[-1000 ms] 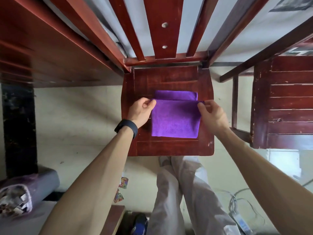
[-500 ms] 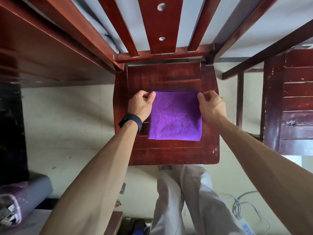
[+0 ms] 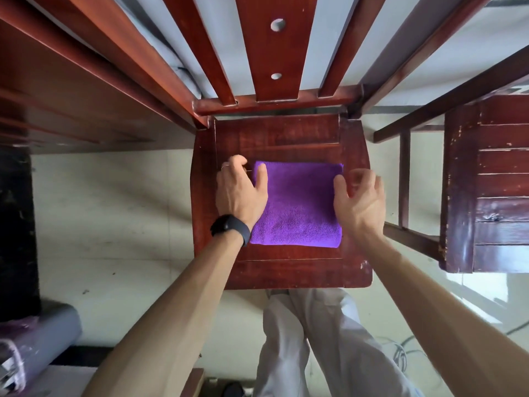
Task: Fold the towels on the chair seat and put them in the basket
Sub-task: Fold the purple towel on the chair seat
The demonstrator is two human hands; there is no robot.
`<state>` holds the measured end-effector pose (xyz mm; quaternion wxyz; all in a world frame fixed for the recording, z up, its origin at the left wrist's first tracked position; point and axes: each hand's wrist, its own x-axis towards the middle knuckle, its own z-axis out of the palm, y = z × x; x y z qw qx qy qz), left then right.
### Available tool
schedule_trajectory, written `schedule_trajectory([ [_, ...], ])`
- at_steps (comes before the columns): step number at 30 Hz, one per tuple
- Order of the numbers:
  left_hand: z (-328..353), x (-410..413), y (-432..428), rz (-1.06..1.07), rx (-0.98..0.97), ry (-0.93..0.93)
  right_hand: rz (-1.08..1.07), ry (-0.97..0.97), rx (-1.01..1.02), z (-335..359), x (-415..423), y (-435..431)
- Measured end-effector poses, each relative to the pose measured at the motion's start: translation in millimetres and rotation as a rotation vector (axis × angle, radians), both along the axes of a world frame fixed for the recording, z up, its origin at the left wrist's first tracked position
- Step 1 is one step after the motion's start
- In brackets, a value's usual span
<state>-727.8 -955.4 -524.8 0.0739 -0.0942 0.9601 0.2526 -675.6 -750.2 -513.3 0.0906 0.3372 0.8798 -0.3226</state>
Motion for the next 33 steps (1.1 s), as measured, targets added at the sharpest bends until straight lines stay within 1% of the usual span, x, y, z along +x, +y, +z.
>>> schedule_trajectory([
  [1, 1.6, 13.1, 1.6, -0.092, -0.058, 0.118, 0.103, 0.110, 0.080, 2.5, 11.7, -6.2],
  [2, 1.9, 26.3, 4.1, -0.210, -0.100, 0.187, 0.216, 0.190, 0.152, 3.2, 21.2, -12.9],
  [3, 0.2, 37.7, 7.0, -0.338, -0.131, 0.196, 0.343, 0.227, 0.212, 1.2, 27.5, -18.7],
  [4, -2.8, 46.2, 9.3, -0.445, -0.163, 0.159, 0.475, 0.220, 0.256, -4.3, 31.2, -22.7],
  [5, -7.2, 50.6, 10.3, -0.515, -0.199, 0.103, 0.582, 0.168, 0.279, -9.5, 32.4, -25.0],
  [6, -13.1, 51.1, 8.7, -0.547, -0.229, 0.043, 0.643, 0.089, 0.282, -16.2, 31.9, -24.3],
  [8, -23.6, 45.2, 1.0, -0.556, -0.284, -0.040, 0.656, -0.026, 0.278, -28.8, 30.1, -15.4],
  [11, -35.5, 34.9, -13.7, -0.611, -0.320, -0.079, 0.674, -0.066, 0.305, -39.5, 31.8, -4.2],
  [13, -36.0, 34.8, -14.2, -0.610, -0.332, -0.076, 0.661, -0.079, 0.292, -38.0, 30.9, -6.7],
  [15, -31.5, 39.8, -9.1, -0.523, -0.349, -0.097, 0.555, -0.088, 0.261, -30.5, 33.2, -12.9],
  [16, -26.1, 41.2, -6.1, -0.413, -0.352, -0.111, 0.452, -0.086, 0.225, -24.9, 33.8, -14.4],
  [17, -20.1, 41.5, -4.4, -0.254, -0.328, -0.118, 0.320, -0.079, 0.168, -19.6, 33.7, -14.1],
  [19, -10.4, 39.1, -4.5, 0.064, -0.172, -0.131, 0.045, -0.071, 0.000, -12.1, 32.2, -9.7],
  [21, -1.5, 32.7, -7.1, 0.224, 0.068, -0.240, -0.186, -0.101, -0.204, -5.7, 25.3, -2.6],
  [22, 2.0, 28.9, -8.7, 0.284, 0.160, -0.325, -0.269, -0.151, -0.303, -1.7, 19.8, 0.4],
  [23, 6.5, 25.3, -9.1, 0.337, 0.219, -0.423, -0.309, -0.210, -0.371, -0.3, 14.7, 3.3],
  [25, 10.6, 20.0, -10.2, 0.382, 0.273, -0.570, -0.288, -0.293, -0.437, -1.3, 6.8, 8.0],
  [27, 9.1, 16.4, -11.4, 0.376, 0.318, -0.617, -0.290, -0.337, -0.479, -4.5, 1.0, 12.0],
  [30, 11.9, 8.6, -12.2, 0.384, 0.392, -0.638, -0.271, -0.362, -0.555, -11.6, -0.6, 19.5],
  [33, 14.2, 5.1, -14.3, 0.362, 0.425, -0.675, -0.222, -0.310, -0.598, -13.3, 5.4, 24.1],
])
